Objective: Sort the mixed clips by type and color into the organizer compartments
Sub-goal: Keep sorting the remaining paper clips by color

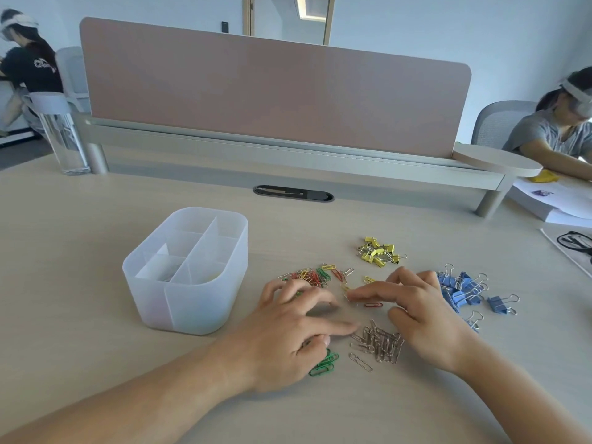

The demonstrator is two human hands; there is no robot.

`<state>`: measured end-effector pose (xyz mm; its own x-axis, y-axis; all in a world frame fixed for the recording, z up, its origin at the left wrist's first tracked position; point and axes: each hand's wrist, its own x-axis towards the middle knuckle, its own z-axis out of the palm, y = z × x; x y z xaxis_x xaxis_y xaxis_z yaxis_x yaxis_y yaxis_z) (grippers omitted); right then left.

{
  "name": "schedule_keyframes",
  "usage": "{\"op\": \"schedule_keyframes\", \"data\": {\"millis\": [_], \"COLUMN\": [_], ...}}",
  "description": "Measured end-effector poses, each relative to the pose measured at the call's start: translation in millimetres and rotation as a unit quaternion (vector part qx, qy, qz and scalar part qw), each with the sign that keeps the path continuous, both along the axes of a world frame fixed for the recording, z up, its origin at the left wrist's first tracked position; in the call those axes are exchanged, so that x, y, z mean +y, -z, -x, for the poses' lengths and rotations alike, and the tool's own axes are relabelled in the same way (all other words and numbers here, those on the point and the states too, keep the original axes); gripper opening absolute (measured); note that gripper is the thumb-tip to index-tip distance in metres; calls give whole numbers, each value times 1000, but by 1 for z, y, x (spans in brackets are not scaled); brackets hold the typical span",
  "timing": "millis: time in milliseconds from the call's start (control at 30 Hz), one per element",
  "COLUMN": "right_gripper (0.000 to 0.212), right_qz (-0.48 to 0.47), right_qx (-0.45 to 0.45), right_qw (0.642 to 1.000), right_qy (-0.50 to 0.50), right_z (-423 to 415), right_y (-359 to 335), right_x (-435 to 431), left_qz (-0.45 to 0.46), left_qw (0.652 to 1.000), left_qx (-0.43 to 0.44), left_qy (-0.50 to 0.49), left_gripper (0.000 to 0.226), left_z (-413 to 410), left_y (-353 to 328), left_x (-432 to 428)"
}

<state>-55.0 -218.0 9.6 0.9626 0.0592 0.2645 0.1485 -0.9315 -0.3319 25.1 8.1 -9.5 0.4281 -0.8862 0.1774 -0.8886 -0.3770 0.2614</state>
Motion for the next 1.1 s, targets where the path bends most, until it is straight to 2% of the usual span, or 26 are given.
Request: {"op": "schedule_keyframes", "data": {"millis": [100,300,400,500,633,733,900,1100], "right_gripper": [62,64,63,58,55,60,61,59], "right_qz": [-40,-61,-54,-104,-147,-105,-45,-81], "right_qx": [3,5,30,56,24,-3,7,31], "right_qw": [999,998,998,991,988,994,999,996], "right_qy": [-21,-8,-32,-55,-28,5,1,-18], "right_z": [5,4,4,5,5,2,-1,2], "right_y": [-5,-3,-4,-5,-3,-1,3,-1], "right_x": [2,1,3,3,2,0,-2,0], "left_qz": [14,80,83,68,48,37,2,43], "left_qw": [1000,994,992,992,993,995,999,997], "left_qx": [3,23,11,5,2,2,-19,-2], "left_qy": [13,-65,-92,-105,-104,-88,-47,-62], "left_gripper": [55,56,55,58,62,60,57,57], "left_z": [1,-2,-2,-3,-2,-1,-1,-1], "left_y": [-1,2,3,4,5,3,5,3], "left_x": [0,-2,-2,-2,-3,-2,-3,-2]}}
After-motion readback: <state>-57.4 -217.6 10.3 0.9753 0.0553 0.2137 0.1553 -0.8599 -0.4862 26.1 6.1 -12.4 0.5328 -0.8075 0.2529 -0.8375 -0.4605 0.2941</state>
